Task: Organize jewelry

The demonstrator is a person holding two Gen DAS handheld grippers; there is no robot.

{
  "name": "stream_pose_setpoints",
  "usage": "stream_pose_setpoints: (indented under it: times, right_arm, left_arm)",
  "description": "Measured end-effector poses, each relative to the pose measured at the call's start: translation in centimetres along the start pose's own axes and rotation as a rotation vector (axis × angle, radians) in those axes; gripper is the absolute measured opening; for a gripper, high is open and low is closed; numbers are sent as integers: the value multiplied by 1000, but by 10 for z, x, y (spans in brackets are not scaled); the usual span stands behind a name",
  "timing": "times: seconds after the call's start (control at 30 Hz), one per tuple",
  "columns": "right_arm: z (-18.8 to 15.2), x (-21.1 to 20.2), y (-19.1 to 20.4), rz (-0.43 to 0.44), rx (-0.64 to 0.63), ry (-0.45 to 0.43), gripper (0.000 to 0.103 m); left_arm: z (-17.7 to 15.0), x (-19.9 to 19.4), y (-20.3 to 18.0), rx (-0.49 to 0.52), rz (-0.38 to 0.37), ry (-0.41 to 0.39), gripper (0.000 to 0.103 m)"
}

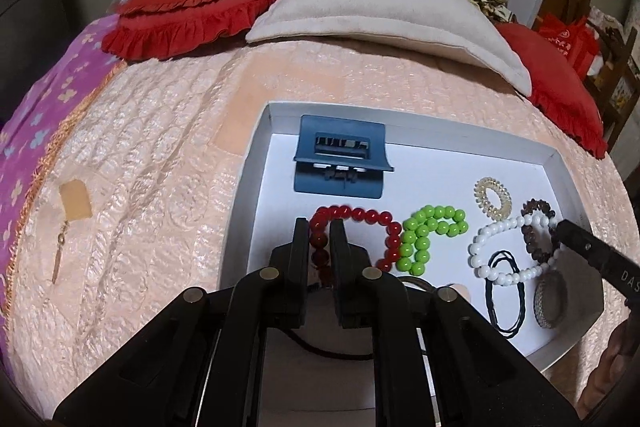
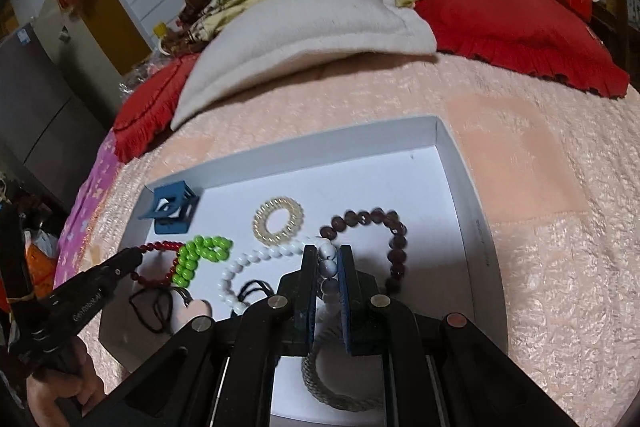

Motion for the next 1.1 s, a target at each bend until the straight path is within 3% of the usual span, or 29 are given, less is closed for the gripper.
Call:
stream_pose_setpoints:
  times: [0.03, 0.07, 0.1, 0.23, 0.3, 0.37, 0.5, 0.63, 0.77, 0.87, 0.93, 1.0, 1.1]
  right_arm:
    - [0, -2, -1, -2, 4, -5, 21]
    - [1, -4, -3, -7, 5, -15, 35]
    - [3, -9, -4, -19, 4, -36, 41]
    - [10, -26, -10, -28, 14, -77, 42]
    - [11, -34, -12, -29, 19, -93, 42]
    - [10, -42, -11, -34, 8, -104, 42]
    - [3, -56, -3, -65, -44, -107, 42]
    - [-16, -75, 10, -130, -145, -96, 42]
    - [-38, -101, 23, -132, -184, -109, 48]
    - [-62, -121, 26, -116, -154, -128, 76]
    - [-82, -130, 30, -107, -151, -117, 76]
    - [-94, -134, 36, -111, -169, -107, 76]
    - [-104, -138, 42, -146, -223, -107, 76]
  left_arm:
    - [0, 0, 2, -8, 0, 2, 19]
    - [1, 0, 4, -15, -1, 0, 32]
    - [2, -1, 4, -20, -2, -3, 43]
    - [8, -11, 5, -45, -25, -39, 53]
    - [15, -21, 4, -56, -40, -81, 71]
    - [23, -38, -1, -58, -74, -146, 82]
    - [28, -70, -10, -4, -91, -227, 84]
    - [15, -95, -4, 49, -33, -245, 84]
    - [-5, -129, 13, 34, 2, -276, 84]
    - [-36, -139, 25, 33, 42, -240, 84]
    - [-58, -135, 25, 5, -2, -179, 84]
    - [-85, -129, 19, -16, -92, -93, 84]
    - [-103, -132, 7, 48, -60, -108, 84]
Point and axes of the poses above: each gripper's, at about its wrist camera, not at the fingertips, and x roughly the way its jaws point, y to its left, z to its top, the point moved 10 cm from there along x, roughly the way its jaws point, and after that the axes turned 9 degrees about -x, right-handed, at the moved point
